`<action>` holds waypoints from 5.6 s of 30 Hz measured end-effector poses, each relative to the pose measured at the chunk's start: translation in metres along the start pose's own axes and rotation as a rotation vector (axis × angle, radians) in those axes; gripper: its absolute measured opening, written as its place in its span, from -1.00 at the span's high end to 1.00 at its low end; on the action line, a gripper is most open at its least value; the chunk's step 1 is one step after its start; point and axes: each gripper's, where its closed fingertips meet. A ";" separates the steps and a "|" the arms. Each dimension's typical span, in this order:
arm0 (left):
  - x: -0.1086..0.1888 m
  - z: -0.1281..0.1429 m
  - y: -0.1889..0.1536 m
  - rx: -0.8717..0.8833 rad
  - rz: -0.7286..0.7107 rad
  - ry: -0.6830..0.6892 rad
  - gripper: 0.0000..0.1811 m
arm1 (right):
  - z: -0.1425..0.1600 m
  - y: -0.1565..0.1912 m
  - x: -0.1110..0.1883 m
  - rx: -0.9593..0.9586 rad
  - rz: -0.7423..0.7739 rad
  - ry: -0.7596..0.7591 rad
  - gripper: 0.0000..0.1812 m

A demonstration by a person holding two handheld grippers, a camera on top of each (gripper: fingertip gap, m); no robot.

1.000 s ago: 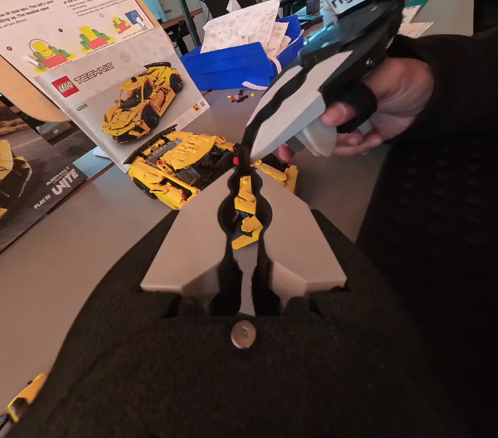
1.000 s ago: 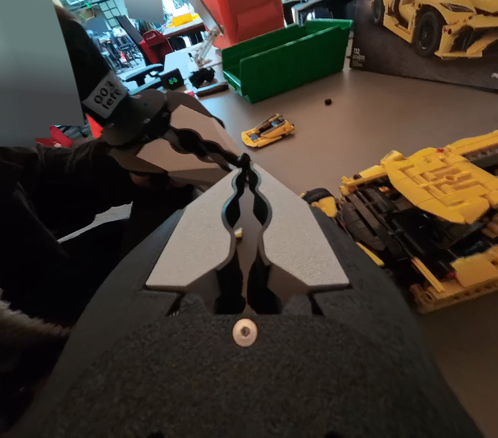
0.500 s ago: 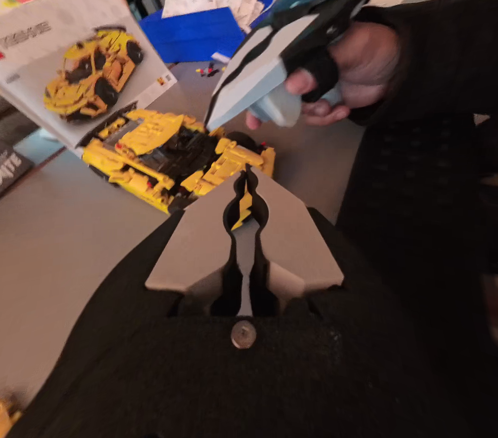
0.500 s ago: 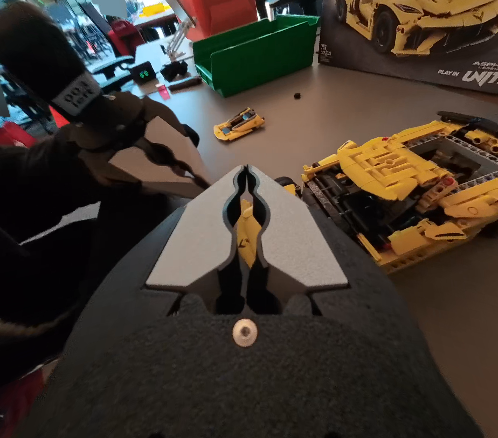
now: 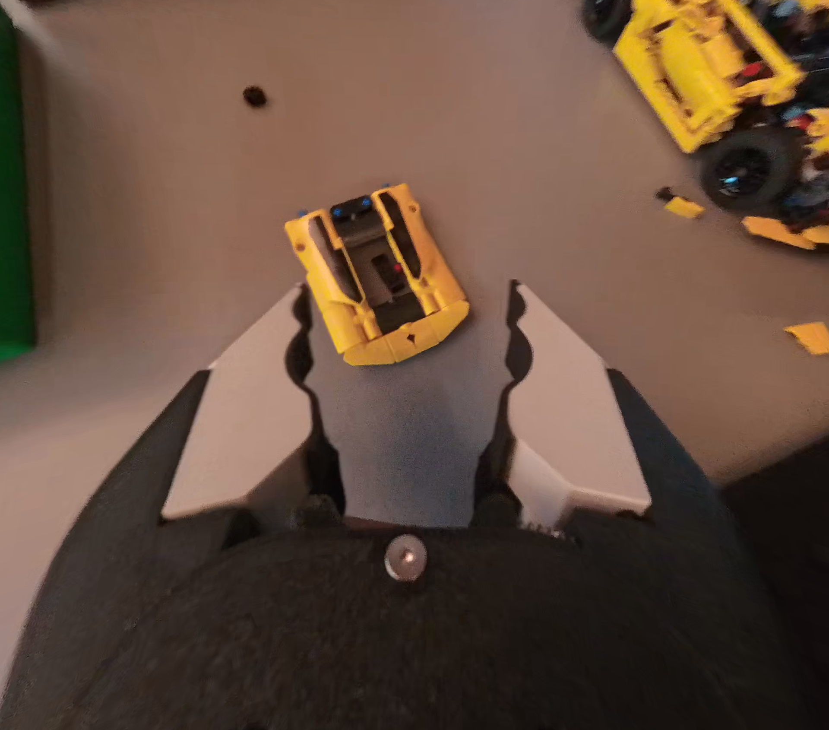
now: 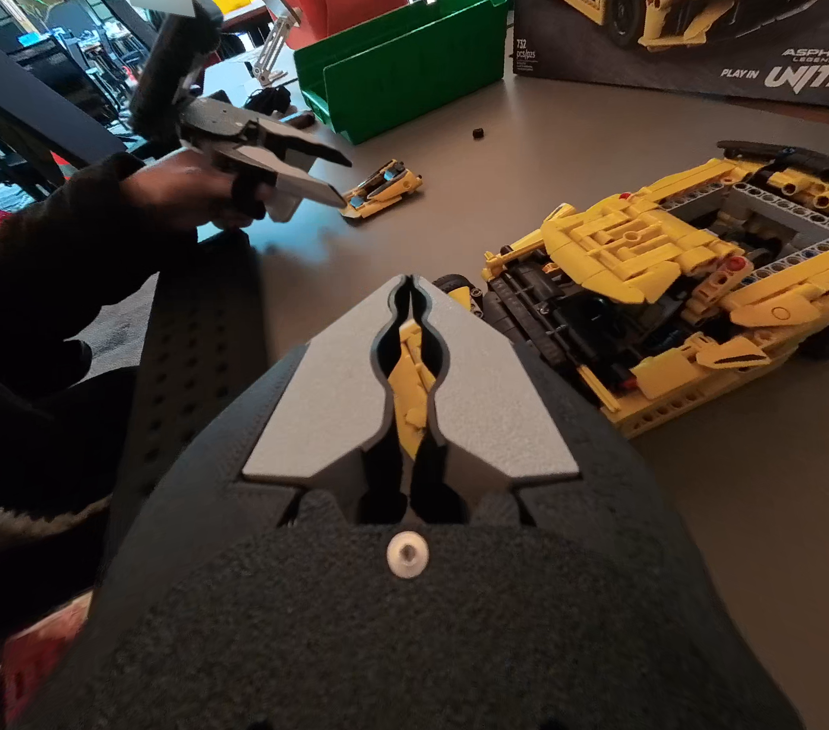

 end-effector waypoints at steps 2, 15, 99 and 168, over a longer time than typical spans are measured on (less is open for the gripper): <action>-0.010 0.013 0.011 -0.005 -0.092 0.080 -0.19 | 0.001 -0.004 -0.001 -0.017 0.011 0.000 1.00; -0.014 0.012 0.040 -0.010 -0.114 0.159 0.16 | -0.046 0.024 -0.047 0.001 -0.154 0.082 0.95; 0.030 -0.077 -0.233 0.517 0.995 -0.108 0.92 | -0.020 0.039 -0.019 0.412 0.049 0.055 0.97; 0.020 -0.045 -0.214 0.027 0.859 -0.250 0.85 | 0.094 0.049 0.034 0.341 -0.301 0.498 0.71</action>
Point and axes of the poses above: each gripper's, where its closed fingertips meet, x back along the fingers, z out of its underside, y = z × x across the jaws, and after that the axes turned 7 degrees about x, right-handed
